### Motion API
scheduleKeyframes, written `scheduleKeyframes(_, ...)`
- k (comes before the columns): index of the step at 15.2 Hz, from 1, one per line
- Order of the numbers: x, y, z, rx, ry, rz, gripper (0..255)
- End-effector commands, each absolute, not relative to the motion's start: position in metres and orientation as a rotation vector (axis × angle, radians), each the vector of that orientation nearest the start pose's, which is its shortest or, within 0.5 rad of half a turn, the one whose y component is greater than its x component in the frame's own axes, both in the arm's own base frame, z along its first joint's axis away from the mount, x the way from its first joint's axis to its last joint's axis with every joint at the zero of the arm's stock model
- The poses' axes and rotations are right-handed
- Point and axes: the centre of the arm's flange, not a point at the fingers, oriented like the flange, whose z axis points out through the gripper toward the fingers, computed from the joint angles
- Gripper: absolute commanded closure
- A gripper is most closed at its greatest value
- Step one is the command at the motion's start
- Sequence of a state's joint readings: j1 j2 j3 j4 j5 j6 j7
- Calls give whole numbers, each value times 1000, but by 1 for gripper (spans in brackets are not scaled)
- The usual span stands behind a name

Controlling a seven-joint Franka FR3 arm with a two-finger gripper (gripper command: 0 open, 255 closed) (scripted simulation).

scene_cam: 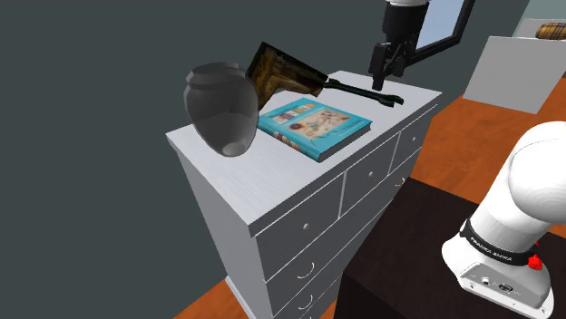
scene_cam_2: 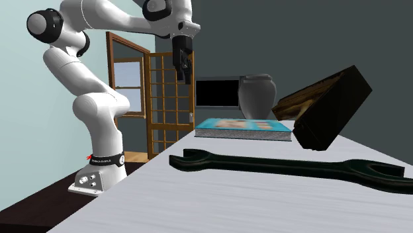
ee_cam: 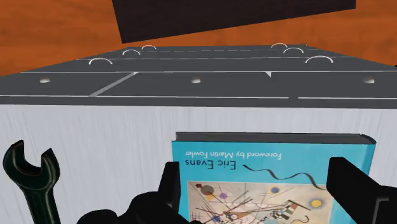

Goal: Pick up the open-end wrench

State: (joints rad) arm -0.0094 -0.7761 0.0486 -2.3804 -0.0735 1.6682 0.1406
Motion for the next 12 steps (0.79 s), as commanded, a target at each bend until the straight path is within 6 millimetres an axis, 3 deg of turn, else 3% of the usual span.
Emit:
scheduleKeyframes(1, 319, 9, 585, -3236, 177, -117, 0)
scheduleKeyframes(12, 401, -112, 548, -3202, 182, -78, 0)
